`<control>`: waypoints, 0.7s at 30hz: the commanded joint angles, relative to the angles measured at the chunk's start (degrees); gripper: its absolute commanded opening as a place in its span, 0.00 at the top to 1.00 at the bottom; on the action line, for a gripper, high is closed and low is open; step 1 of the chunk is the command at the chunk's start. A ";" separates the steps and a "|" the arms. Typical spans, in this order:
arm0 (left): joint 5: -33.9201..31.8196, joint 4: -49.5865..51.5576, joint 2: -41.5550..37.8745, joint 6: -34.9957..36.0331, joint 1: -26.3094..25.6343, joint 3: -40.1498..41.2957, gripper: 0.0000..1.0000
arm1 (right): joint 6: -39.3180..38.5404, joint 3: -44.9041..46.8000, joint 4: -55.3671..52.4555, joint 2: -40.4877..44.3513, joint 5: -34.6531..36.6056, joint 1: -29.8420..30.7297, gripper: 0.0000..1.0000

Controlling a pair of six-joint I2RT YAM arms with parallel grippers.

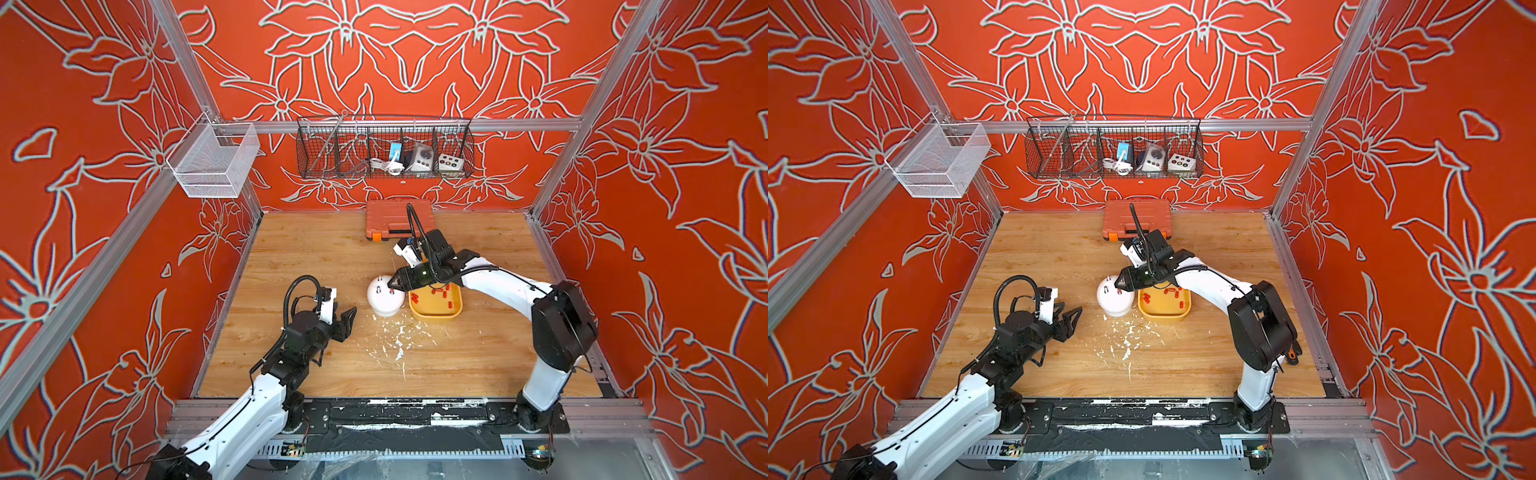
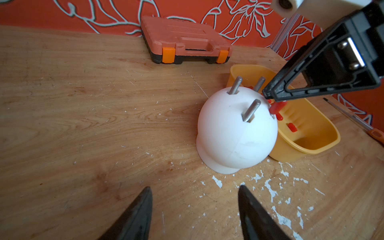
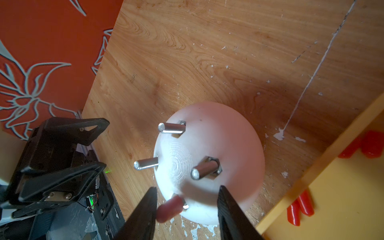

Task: Cover the protruding screws with screw protection sleeves
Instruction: Attach the screw protection sleeve to the screw.

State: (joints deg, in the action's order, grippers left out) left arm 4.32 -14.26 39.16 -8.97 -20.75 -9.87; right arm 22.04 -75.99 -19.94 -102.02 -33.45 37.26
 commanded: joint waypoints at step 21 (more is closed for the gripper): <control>-4.07 3.47 -7.72 0.33 -0.25 -2.17 0.26 | 0.16 -4.82 -4.45 3.95 3.49 -0.51 0.38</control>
State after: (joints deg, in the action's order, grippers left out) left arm 2.61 -12.73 34.26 -8.93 -20.73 -9.96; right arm 22.24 -77.25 -22.57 -101.19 -31.51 37.15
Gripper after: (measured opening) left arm 0.739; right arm 0.611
